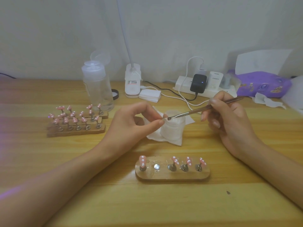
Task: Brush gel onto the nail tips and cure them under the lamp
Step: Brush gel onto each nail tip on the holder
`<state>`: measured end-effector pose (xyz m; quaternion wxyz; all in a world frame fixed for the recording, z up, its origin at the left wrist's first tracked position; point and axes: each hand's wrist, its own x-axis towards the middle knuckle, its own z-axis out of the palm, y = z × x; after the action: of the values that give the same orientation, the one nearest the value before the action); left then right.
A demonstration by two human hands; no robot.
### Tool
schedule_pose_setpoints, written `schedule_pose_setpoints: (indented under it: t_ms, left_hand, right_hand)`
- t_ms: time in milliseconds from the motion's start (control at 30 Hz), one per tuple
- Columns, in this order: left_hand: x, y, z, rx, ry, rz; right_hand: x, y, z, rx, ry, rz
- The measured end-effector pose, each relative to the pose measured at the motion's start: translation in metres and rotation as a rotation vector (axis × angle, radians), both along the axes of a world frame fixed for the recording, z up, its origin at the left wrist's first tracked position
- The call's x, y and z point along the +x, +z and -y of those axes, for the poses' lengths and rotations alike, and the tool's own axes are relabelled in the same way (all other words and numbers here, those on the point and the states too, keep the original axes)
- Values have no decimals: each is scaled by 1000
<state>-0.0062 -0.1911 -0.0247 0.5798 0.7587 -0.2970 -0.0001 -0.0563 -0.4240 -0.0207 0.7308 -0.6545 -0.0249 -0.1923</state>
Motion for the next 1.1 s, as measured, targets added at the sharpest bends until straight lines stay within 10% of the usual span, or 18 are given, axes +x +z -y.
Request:
schedule_pose_setpoints:
  t_ms: [1100]
  left_hand:
    - [1,1,0,-34,-11,-24]
  right_hand:
    - [0,1,-2,-20,16,0]
